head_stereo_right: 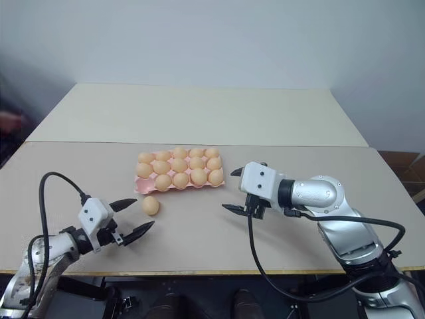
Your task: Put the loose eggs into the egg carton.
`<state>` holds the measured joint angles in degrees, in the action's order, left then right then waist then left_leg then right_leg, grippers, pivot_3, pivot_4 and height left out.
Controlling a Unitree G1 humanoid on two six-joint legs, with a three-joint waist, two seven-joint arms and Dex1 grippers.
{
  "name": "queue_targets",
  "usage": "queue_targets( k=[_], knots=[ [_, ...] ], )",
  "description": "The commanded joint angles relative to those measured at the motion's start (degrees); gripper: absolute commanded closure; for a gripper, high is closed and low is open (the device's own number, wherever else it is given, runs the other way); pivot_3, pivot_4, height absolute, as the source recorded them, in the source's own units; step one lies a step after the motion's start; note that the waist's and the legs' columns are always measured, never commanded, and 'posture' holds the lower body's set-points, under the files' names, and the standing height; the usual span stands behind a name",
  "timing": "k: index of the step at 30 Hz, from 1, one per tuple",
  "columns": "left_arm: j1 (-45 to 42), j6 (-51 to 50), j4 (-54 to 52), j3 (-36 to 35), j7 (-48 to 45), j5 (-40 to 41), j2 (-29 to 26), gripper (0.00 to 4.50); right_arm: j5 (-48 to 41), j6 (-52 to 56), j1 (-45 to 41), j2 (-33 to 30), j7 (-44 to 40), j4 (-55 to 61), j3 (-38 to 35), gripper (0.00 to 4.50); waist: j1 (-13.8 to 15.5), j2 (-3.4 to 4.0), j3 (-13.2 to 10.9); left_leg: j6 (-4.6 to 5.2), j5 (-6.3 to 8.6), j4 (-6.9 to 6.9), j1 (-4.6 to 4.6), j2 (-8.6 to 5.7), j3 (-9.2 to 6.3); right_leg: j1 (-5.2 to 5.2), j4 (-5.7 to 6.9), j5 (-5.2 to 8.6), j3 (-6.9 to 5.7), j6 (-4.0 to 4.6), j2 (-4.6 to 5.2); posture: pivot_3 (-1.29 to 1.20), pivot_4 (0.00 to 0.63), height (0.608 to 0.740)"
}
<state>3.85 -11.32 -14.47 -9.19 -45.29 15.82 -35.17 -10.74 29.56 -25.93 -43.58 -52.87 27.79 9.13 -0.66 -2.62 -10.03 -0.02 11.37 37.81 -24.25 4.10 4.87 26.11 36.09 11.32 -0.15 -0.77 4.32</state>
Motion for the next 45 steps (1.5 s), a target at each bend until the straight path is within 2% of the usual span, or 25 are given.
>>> queue_targets(
  k=[1, 17, 20, 24, 26, 31, 38, 41, 45],
  knots=[
    [-1.81, 0.46, 0.59, 2.15, 1.25, -1.32, 0.75, 0.0, -0.59, 0.8, 0.33, -1.04, 0.93, 2.72, -2.7, 0.04, 0.02, 0.0, 0.0, 0.0, 0.0, 0.0, 0.0, 0.0, 0.0, 0.0, 0.0, 0.0, 0.0, 0.0, 0.0, 0.0, 0.15, 0.74],
    [-12.12, 3.91, 12.99, 7.69, 1.09, -4.01, 3.76, 0.0, -0.04, 0.51, 0.32, -0.63, 2.22, 2.13, -1.88, 0.04, 0.03, -0.01, 0.0, 0.01, -0.01, 0.04, 0.0, -0.05, -0.02, -0.05, 0.0, -0.11, 0.02, -0.15, 0.01, 0.0, 0.15, 0.74],
    [-12.27, 4.23, 13.8, 7.13, -0.22, -2.66, 3.84, 0.57, -0.03, 0.69, 0.41, -0.67, 2.52, 2.19, -1.88, 0.0, 0.0, -0.01, 0.01, 0.01, -0.01, 0.04, 0.0, -0.05, -0.02, -0.05, 0.01, -0.11, 0.03, -0.16, 0.0, 0.0, 0.15, 0.74],
    [-12.2, 4.92, 14.11, 7.23, -1.72, -2.32, 3.56, 1.87, -0.01, 0.57, 0.6, -0.7, 2.67, 2.13, -1.8, 0.0, -0.01, -0.01, 0.0, 0.01, -0.01, 0.04, 0.0, -0.05, -0.02, -0.04, 0.01, -0.12, 0.03, -0.15, 0.0, 0.0, 0.15, 0.74],
    [-12.18, 4.99, 14.22, 7.16, -1.37, -2.65, 3.63, 2.16, 0.0, 0.51, 0.58, -0.67, 2.74, 2.09, -1.69, 0.0, 0.01, -0.01, 0.0, 0.01, -0.01, 0.04, 0.0, -0.05, -0.02, -0.04, 0.01, -0.12, 0.03, -0.16, 0.0, 0.0, 0.15, 0.74],
    [-10.18, 6.56, 12.2, 6.07, -2.54, -1.6, 3.01, 2.18, 0.1, 0.34, 0.44, -0.61, 2.81, 1.94, -1.49, 0.0, -0.07, -0.01, 0.01, 0.01, -0.01, 0.04, 0.0, -0.05, -0.02, -0.04, 0.01, -0.13, 0.04, -0.16, 0.0, 0.0, 0.15, 0.74],
    [-5.99, 6.92, 3.65, -0.92, -7.45, 8.05, 0.73, 2.18, 0.18, 0.08, -0.03, -0.59, 2.66, 1.72, -1.52, 0.0, -0.07, -0.01, 0.0, 0.02, -0.01, 0.04, 0.0, -0.04, -0.01, -0.02, 0.01, -0.12, 0.06, -0.14, 0.01, 0.0, 0.15, 0.74],
    [-9.14, 7.66, 3.73, -3.39, -5.06, 8.84, 1.49, 2.18, 0.25, -0.05, -0.51, -0.24, 2.72, 1.59, -1.28, 0.0, 0.31, -0.01, 0.0, 0.02, -0.01, 0.05, 0.03, -0.05, -0.01, -0.07, 0.01, -0.1, 0.06, -0.16, 0.02, 0.0, 0.15, 0.74],
    [-16.46, 7.4, 8.16, -1.98, 2.17, 3.01, 2.92, 2.18, 0.39, -0.11, -0.89, 0.28, 2.84, 1.42, -1.12, 0.0, 0.66, -0.01, 0.01, 0.03, -0.02, 0.06, 0.01, -0.09, -0.03, -0.1, -0.01, -0.13, 0.06, -0.19, 0.01, 0.0, 0.15, 0.74]
  ],
)
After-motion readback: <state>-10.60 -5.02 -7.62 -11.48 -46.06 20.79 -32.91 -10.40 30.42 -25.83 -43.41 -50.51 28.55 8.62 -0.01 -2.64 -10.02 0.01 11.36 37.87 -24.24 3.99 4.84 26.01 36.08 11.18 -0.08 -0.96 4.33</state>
